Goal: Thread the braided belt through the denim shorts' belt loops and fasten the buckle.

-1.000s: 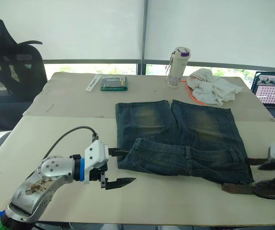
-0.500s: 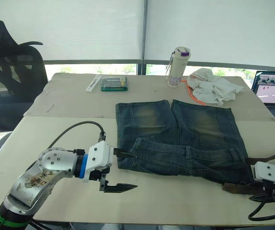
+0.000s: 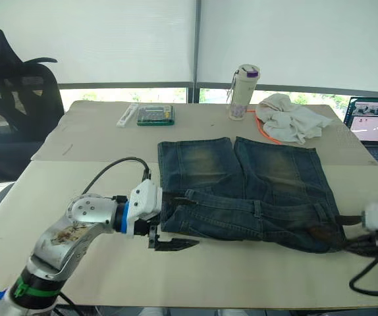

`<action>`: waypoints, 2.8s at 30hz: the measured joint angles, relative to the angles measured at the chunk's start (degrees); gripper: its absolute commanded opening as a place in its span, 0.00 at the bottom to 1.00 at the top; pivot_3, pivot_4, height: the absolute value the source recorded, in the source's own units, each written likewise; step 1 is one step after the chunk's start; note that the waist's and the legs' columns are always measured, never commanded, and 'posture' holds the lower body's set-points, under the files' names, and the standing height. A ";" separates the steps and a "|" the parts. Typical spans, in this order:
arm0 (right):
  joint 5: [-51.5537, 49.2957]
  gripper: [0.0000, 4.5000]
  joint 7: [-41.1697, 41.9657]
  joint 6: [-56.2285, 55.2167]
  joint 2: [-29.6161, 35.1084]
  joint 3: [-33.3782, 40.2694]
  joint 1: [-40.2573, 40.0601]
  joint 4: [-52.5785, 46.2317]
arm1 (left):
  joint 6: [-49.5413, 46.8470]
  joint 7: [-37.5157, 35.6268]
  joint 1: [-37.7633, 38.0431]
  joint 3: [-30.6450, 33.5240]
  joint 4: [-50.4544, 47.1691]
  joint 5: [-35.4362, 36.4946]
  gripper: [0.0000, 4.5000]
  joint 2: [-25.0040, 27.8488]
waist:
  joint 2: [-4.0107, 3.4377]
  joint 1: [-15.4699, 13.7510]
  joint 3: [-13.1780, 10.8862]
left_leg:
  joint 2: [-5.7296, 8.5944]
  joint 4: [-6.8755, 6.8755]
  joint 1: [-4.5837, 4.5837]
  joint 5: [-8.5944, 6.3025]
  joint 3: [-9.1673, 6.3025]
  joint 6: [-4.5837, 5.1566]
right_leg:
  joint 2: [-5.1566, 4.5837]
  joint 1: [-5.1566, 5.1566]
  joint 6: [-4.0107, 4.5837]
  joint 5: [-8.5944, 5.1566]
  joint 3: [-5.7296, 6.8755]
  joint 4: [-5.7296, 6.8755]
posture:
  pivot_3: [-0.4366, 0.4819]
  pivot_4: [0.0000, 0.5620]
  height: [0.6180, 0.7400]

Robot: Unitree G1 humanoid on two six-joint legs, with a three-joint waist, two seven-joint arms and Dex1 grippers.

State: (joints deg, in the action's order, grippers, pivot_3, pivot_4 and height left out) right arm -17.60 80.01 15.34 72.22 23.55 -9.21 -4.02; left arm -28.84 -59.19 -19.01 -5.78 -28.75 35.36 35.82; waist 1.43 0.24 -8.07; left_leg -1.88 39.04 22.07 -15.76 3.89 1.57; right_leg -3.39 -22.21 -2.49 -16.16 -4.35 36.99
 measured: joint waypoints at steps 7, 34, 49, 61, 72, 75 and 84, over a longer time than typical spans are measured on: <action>-12.98 0.01 -1.54 13.32 -1.97 -7.60 14.03 -15.32 | -6.32 8.65 -7.67 -1.40 8.29 7.10 1.00 -16.86 | 0.05 -0.59 0.00 | 0.08 0.22 0.23 0.00 -0.29 0.00 | -0.01 -0.02 -0.01 0.01 0.24 0.00 | 0.48 0.27 1.00; -19.99 0.00 -6.97 21.63 -11.07 -18.37 27.45 -21.57 | 0.20 4.52 -8.99 -8.14 19.52 0.23 0.31 -24.40 | 0.05 -0.85 -0.01 | 0.10 0.30 0.35 0.00 -0.38 0.01 | -0.03 -0.06 -0.02 0.02 0.30 0.00 | 0.48 0.27 1.00; -20.77 0.64 -15.57 22.81 -14.37 -10.34 27.16 -18.33 | -1.78 7.28 -11.57 -6.41 23.90 0.83 0.00 -30.39 | 0.07 -1.00 -0.02 | 0.13 0.32 0.41 0.00 -0.40 0.02 | -0.05 -0.06 -0.02 0.02 0.32 -0.02 | 0.48 0.27 1.00; -65.46 1.00 -50.67 34.65 -35.03 10.65 18.83 -26.23 | -6.44 32.57 -13.59 8.23 32.55 14.58 0.00 -44.63 | 0.08 -0.36 -0.02 | 0.05 0.28 0.63 0.04 -0.67 0.03 | 0.02 -0.16 -0.05 0.03 0.39 0.06 | 0.48 0.27 1.00; -50.14 1.00 -60.39 25.60 -55.34 -9.84 -0.84 -29.66 | -8.98 37.04 -13.58 8.32 31.53 23.66 0.00 -44.62 | 0.01 -0.35 0.03 | 0.25 0.87 1.13 0.01 -0.80 0.25 | -0.03 -0.31 -0.41 0.20 0.34 -0.06 | 0.48 0.27 1.00; -46.24 1.00 -63.58 20.00 -62.75 -11.00 3.94 -26.51 | -10.14 37.19 -13.55 7.91 30.32 25.81 0.00 -44.61 | -0.01 0.07 0.04 | 0.25 0.83 1.11 0.03 -0.80 0.22 | 0.03 -0.34 -0.40 0.21 0.33 -0.05 | 0.48 0.27 1.00; -43.39 1.00 -67.20 9.55 -73.32 -10.95 12.59 -22.72 | -10.39 37.57 -13.47 6.89 29.41 26.48 0.00 -44.59 | -0.03 0.06 0.05 | 0.29 0.77 1.29 0.08 -0.81 0.13 | -0.03 -0.54 -0.39 0.21 0.36 -0.03 | 0.48 0.27 1.00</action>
State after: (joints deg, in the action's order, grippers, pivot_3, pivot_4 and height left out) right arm -60.99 12.81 24.88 -1.10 12.60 3.37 -26.74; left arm -39.22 -21.62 -32.48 1.11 0.66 61.84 -8.78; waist 1.40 0.30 -8.02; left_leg -1.60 39.81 23.36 -15.68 3.08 1.71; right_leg -3.42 -22.75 -2.88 -15.95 -3.99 36.96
